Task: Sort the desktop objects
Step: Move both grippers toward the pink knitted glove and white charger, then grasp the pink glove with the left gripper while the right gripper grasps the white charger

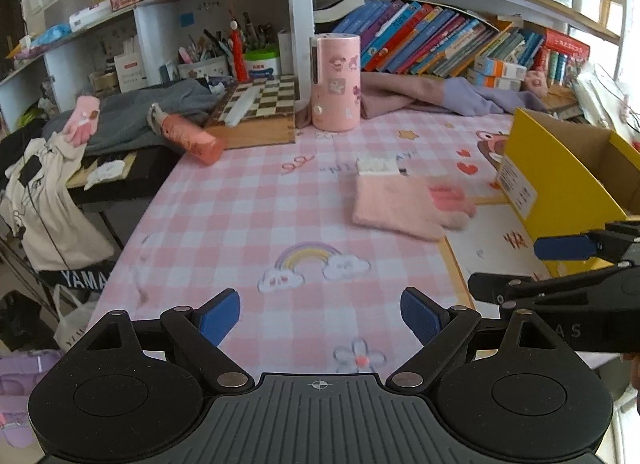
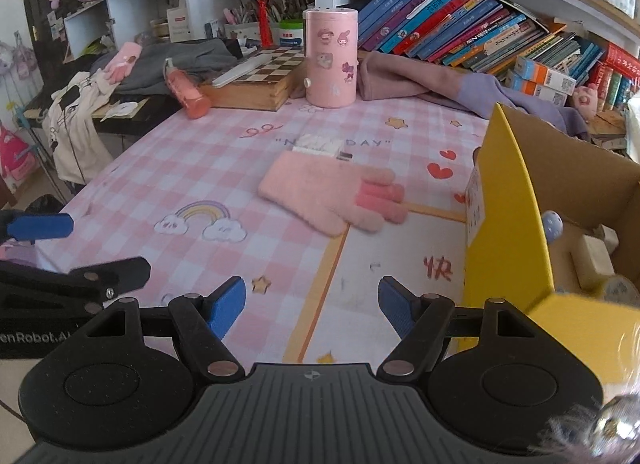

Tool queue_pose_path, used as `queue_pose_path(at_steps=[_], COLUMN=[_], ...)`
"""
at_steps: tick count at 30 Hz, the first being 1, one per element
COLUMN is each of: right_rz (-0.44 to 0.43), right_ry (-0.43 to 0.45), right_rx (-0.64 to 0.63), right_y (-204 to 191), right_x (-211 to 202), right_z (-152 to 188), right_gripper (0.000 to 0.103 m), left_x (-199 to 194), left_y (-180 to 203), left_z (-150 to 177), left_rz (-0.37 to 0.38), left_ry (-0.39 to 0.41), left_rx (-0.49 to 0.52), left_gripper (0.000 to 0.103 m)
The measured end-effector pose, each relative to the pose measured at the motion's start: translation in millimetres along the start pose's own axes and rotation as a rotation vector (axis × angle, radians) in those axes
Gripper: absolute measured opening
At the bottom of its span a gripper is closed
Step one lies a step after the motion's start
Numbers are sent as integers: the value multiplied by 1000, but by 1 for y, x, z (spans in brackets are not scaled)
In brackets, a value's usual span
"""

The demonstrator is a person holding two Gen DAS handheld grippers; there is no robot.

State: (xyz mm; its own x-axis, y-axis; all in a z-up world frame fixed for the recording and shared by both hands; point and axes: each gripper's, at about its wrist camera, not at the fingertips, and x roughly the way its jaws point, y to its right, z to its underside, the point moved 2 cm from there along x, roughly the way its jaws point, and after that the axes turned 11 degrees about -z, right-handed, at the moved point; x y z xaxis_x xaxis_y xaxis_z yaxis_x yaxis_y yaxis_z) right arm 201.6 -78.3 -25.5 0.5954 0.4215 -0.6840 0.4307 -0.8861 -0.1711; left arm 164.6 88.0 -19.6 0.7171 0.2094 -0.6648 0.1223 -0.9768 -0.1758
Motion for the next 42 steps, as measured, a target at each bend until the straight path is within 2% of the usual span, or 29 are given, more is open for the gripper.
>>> queue_pose_path(at_steps=[8,16,24,30,42], right_rz=[6,-2,15,10,46], right_ry=[52,38,75,100,113], right_rx=[27,112,200,238,271], right_y=[18,35,64,80,101], right_x=[17,47,64,68,68], right_z=[-27,-51,-81,-101,-107], right_gripper=[71,71,72,73,74], left_x=[18,38,70,100,170], left_y=[4,8,28,44,83], left_z=[-18,-30,-57,-70,-74], left_rz=[-28,-35,20,80,151], left_ry=[-14,-33,-17,-37,-111], left_rx=[10,23,68,91,133], left_gripper=[90,90,90,90,89])
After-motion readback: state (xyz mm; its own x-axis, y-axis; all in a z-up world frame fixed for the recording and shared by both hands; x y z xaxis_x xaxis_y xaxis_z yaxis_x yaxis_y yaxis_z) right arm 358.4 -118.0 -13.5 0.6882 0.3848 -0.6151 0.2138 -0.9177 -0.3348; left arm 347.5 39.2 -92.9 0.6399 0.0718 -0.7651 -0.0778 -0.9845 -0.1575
